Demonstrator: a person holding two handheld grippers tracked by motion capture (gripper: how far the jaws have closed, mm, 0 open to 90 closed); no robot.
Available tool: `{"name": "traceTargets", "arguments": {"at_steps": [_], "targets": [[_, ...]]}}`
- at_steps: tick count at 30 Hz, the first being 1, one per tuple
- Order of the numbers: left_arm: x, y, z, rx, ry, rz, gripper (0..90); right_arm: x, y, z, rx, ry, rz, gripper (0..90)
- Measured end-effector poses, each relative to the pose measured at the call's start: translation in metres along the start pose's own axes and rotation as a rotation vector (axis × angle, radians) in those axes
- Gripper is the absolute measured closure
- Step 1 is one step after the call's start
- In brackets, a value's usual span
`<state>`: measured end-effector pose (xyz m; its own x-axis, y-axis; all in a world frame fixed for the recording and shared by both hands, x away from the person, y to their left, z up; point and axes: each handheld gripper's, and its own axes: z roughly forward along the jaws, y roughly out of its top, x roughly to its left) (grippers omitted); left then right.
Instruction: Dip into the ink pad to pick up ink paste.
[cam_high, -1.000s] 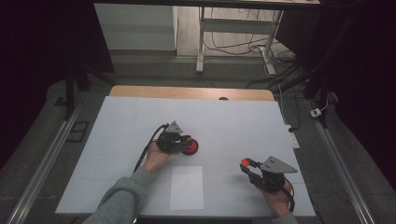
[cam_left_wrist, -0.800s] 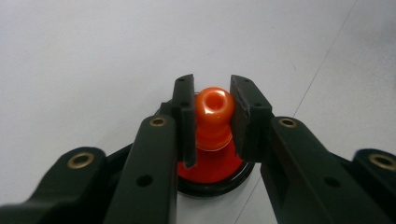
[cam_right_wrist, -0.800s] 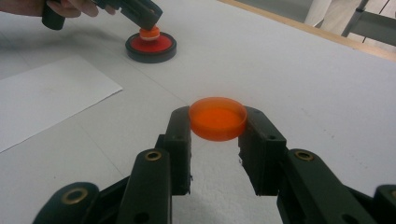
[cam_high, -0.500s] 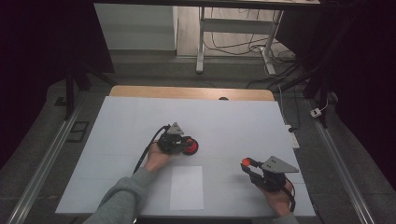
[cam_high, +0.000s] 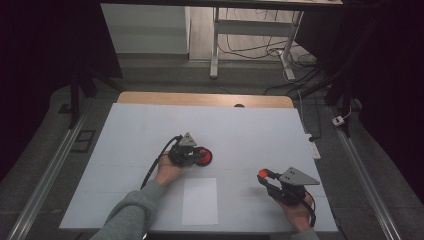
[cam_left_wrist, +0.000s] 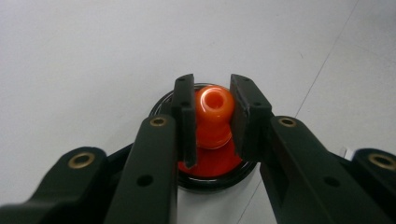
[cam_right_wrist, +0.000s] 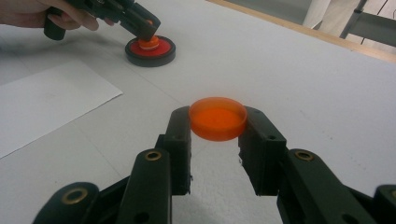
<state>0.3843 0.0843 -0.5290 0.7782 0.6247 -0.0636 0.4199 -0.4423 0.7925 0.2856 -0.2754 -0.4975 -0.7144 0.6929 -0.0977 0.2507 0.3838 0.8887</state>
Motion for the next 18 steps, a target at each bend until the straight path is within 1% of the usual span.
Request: {"name": "traceTargets", "arguments": {"at_steps": [5,10,14,18], "targets": [[-0.002,-0.0009,0.0001,-0.004,0.013,0.013,72.7,-0.0001,0.0001,0.0003,0.0,-0.002,0.002,64.7],[-0.0017,-0.0021,0.0003,-0.012,0.01,0.006,72.8,-0.0004,0.0,-0.0003,0.0,-0.006,0.004,64.7],[-0.0035,-0.0025,0.0005,-0.015,0.024,0.005,72.8,-0.0005,0.0,-0.0013,0.0,-0.006,0.006,64.7],[-0.0042,-0.003,0.0004,-0.018,0.026,0.006,72.7,-0.0011,-0.0003,-0.0021,-0.002,-0.006,0.003,64.7]]}}
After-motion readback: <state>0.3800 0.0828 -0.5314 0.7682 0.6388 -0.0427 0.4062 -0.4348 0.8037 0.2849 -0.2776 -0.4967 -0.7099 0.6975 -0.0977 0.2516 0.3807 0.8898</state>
